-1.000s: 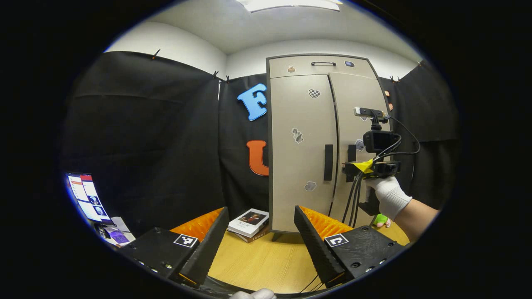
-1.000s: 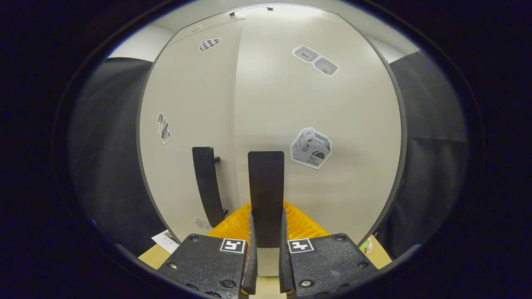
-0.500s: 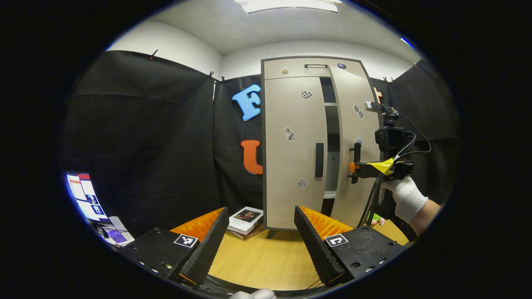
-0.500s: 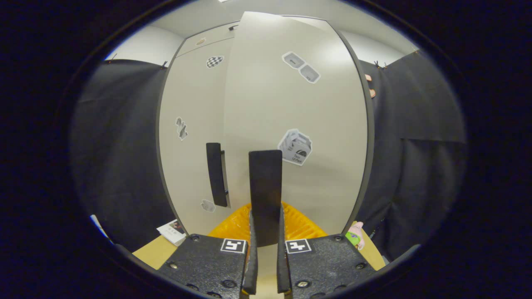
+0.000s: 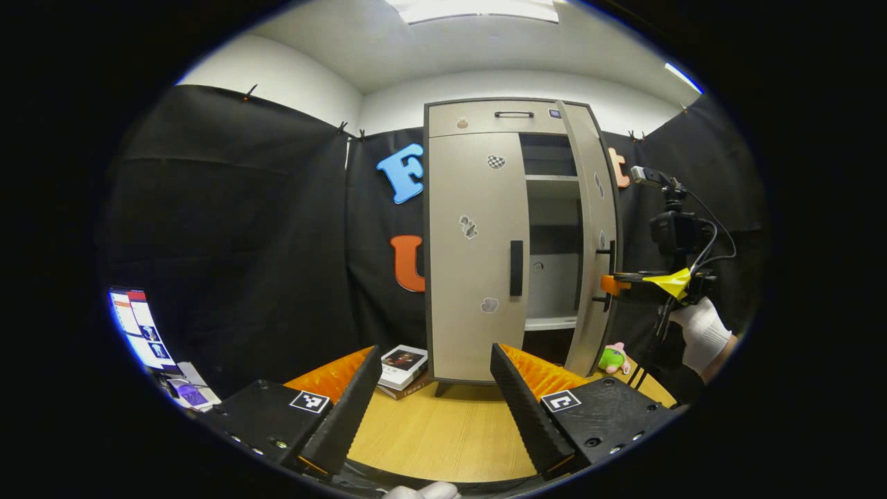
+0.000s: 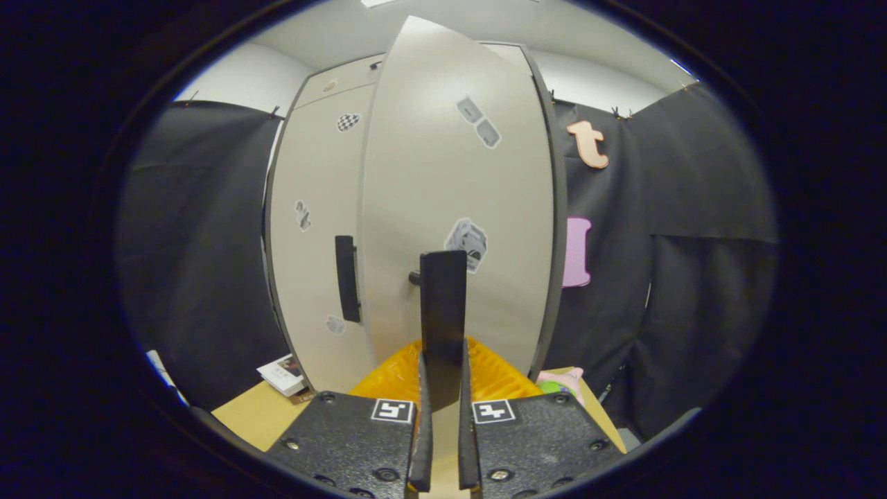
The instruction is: Open the right door of the double-door shoe cabinet with the right hand, and open the left door with the left hand.
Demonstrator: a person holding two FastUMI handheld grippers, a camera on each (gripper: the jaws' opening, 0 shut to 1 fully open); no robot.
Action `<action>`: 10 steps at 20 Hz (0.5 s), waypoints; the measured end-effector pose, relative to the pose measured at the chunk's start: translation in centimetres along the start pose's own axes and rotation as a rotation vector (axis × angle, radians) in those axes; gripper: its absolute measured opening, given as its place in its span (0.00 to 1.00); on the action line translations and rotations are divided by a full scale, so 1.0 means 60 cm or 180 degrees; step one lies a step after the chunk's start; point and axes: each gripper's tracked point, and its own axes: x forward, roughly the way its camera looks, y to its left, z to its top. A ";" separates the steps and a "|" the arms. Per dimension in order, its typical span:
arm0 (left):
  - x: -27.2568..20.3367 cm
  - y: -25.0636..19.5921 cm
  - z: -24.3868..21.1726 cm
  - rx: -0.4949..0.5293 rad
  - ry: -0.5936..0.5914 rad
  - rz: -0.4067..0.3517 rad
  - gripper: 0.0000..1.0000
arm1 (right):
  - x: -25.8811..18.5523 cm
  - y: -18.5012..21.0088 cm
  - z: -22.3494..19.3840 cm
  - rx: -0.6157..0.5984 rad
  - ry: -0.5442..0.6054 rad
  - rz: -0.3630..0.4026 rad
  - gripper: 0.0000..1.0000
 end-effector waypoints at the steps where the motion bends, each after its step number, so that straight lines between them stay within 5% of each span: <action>1: 0.000 -0.004 0.001 0.0005 -0.0002 -0.0036 0.95 | -0.006 -0.007 -0.001 0.0003 0.0017 -0.0013 0.17; 10: 0.006 -0.036 0.004 0.0002 -0.0028 -0.0289 0.95 | -0.051 -0.082 -0.005 0.0013 0.0016 -0.0141 0.09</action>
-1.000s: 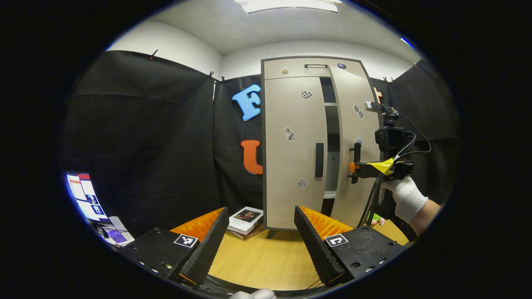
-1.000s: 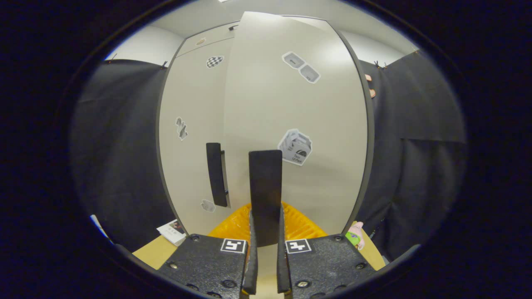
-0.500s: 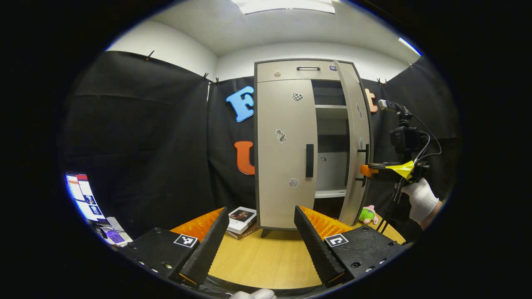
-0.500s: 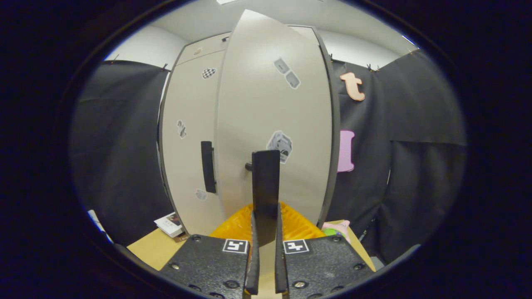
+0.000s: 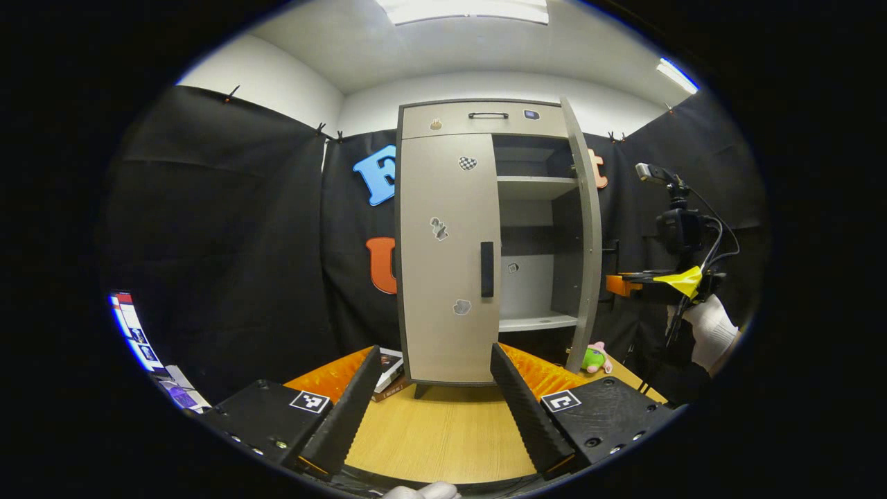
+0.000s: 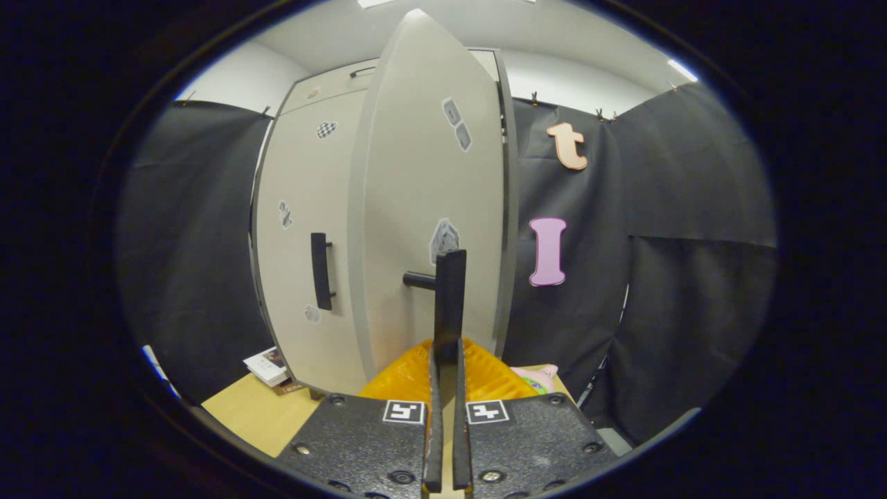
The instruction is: Open the right door of the double-door shoe cabinet with the right hand, and open the left door with the left hand.
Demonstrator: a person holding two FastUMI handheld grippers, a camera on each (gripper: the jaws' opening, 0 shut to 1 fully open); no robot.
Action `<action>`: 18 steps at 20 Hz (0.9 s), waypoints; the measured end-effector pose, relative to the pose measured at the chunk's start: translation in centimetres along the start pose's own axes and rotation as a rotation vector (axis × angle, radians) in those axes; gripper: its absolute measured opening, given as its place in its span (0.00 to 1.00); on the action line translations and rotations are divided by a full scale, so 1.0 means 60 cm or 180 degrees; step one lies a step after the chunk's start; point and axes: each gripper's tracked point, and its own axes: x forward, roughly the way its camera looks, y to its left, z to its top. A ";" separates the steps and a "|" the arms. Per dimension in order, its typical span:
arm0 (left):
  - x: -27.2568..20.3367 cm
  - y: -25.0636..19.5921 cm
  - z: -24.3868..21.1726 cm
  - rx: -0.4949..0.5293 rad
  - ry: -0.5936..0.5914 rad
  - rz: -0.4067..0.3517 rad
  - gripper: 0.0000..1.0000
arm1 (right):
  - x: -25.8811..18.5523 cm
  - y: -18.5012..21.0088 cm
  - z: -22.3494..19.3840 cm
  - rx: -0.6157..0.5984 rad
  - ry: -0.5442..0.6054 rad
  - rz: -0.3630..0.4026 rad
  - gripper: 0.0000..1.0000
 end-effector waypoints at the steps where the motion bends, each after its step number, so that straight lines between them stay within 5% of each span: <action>1: 0.000 -0.005 -0.001 -0.0015 -0.0010 -0.0035 0.95 | -0.003 -0.009 0.002 0.0007 0.0016 -0.0023 0.08; 11: 0.013 -0.035 0.002 0.0011 -0.0022 -0.0244 0.95 | -0.013 -0.164 0.000 0.0029 -0.0002 -0.0363 0.04; 13: 0.015 -0.043 0.001 0.0019 -0.0017 -0.0284 0.95 | -0.014 -0.151 0.000 0.0175 0.0042 -0.0183 0.04; 18: 0.020 -0.056 0.005 0.0045 -0.0028 -0.0314 0.95 | -0.007 -0.158 0.004 0.0075 0.0021 -0.0201 0.04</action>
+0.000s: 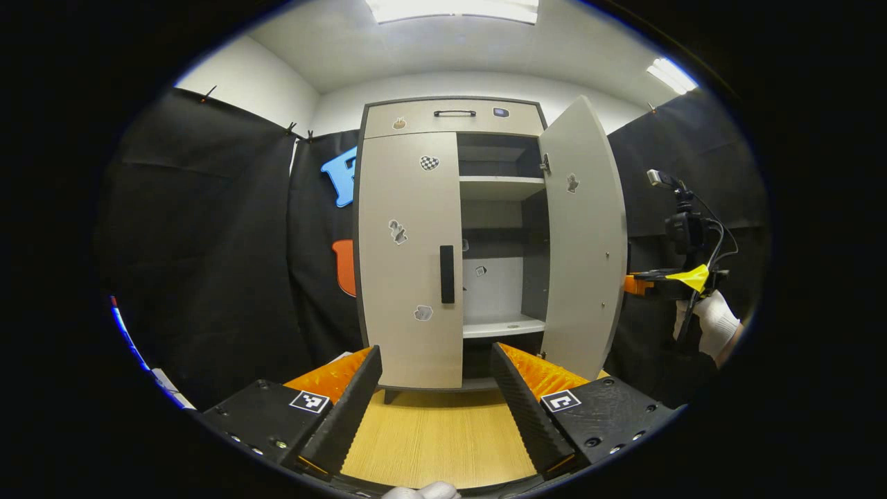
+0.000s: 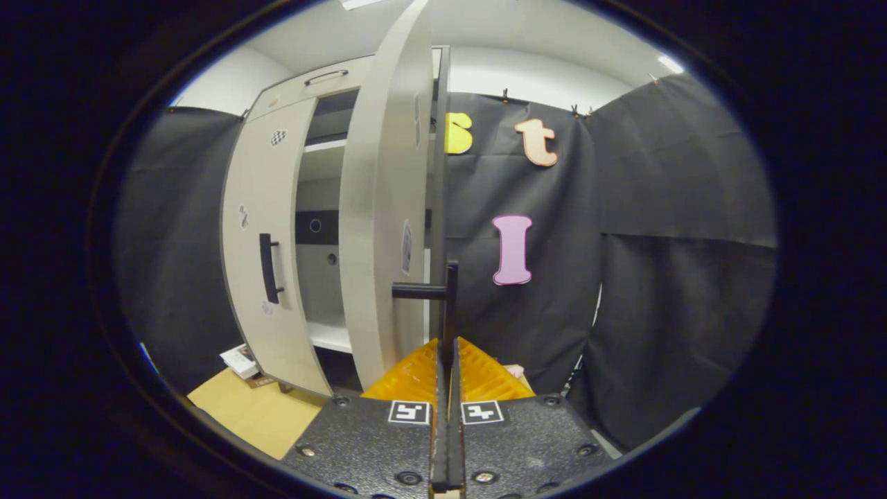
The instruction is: Open the right door of the double-door shoe cabinet with the right hand, and open the left door with the left hand.
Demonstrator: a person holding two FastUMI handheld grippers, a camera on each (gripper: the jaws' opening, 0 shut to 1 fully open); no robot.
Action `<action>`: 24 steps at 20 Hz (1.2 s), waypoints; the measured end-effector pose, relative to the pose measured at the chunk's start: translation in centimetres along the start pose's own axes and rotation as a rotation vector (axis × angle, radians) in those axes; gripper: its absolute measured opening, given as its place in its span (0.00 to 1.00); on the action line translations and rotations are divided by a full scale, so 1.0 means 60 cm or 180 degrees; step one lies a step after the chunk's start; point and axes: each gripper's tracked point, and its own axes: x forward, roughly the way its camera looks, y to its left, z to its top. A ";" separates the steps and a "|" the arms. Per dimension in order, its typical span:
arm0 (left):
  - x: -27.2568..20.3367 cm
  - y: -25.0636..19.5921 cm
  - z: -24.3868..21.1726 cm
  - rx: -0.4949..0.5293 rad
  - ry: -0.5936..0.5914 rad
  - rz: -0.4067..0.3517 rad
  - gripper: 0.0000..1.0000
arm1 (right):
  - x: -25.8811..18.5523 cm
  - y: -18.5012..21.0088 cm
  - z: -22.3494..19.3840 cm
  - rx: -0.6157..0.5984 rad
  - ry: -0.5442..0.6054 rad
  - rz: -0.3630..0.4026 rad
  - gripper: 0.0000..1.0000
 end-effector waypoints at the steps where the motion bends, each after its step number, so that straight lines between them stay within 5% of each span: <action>1: 0.001 -0.002 0.000 -0.0002 0.0003 0.0001 0.95 | 0.000 0.003 0.001 0.0028 0.0011 0.0015 0.04; 8: 0.009 0.008 -0.001 0.0000 0.0008 0.0048 0.95 | -0.035 -0.011 0.003 0.0055 0.0025 -0.0060 0.06; 12: 0.018 0.024 -0.001 0.0042 0.0013 0.0077 0.95 | -0.104 -0.018 0.009 -0.0059 -0.0083 -0.0193 0.29; 15: 0.018 0.033 -0.005 0.0052 0.0056 0.0093 0.95 | -0.152 0.011 0.008 -0.0101 -0.0143 -0.0128 0.65; 19: 0.034 0.043 -0.015 0.0033 0.0059 0.0077 0.95 | -0.217 0.062 -0.023 -0.0036 -0.0161 -0.0012 1.00; 24: 0.073 0.056 -0.010 0.0082 0.0026 0.0094 0.95 | -0.264 0.102 -0.071 -0.0047 -0.0119 0.0013 1.00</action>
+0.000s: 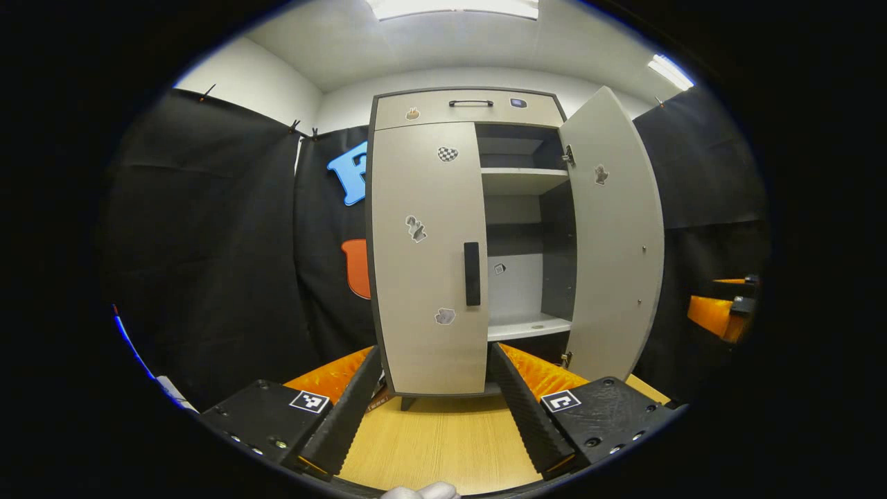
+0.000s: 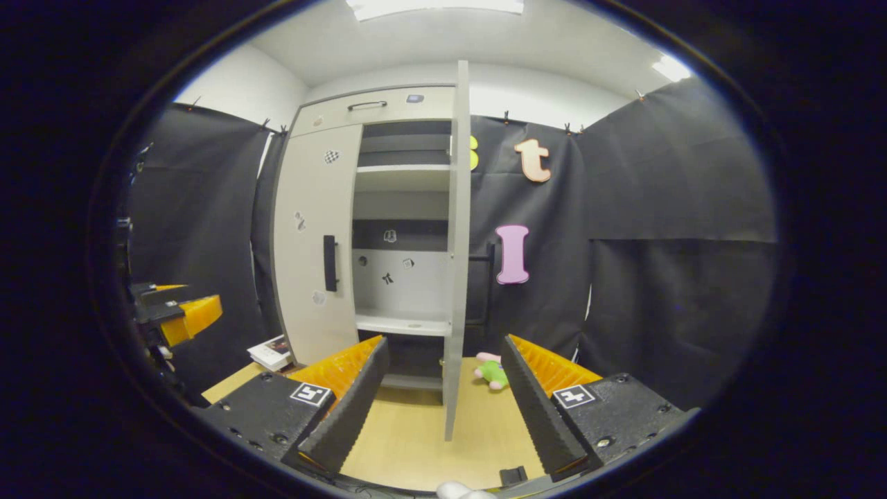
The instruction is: Open the right door of the double-door shoe cabinet with the right hand, and open the left door with the left hand.
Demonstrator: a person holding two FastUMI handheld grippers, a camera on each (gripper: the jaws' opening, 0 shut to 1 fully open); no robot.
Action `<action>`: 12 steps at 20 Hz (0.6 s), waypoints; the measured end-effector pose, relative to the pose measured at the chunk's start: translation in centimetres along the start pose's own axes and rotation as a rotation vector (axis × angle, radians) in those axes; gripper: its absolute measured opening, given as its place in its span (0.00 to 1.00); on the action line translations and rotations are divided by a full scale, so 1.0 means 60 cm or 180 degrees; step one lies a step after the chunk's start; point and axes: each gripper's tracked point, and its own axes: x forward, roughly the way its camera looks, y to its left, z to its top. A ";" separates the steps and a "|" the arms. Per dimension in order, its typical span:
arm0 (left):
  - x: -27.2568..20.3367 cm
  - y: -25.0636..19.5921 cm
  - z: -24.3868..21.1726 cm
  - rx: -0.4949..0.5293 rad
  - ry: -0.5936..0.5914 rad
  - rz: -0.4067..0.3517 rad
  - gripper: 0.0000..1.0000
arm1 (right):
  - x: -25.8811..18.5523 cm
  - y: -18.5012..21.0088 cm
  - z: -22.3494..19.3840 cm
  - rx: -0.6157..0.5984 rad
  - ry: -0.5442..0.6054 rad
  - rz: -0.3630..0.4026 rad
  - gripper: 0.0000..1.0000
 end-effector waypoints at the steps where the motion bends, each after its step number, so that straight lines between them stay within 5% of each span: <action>1: 0.010 -0.002 0.001 0.0016 0.0005 -0.0010 0.95 | -0.001 0.006 -0.004 0.0047 0.0015 0.0030 1.00; 12: 0.244 -0.040 0.050 0.0074 -0.0139 0.0006 0.95 | 0.021 -0.017 0.003 0.0039 0.0073 -0.0058 1.00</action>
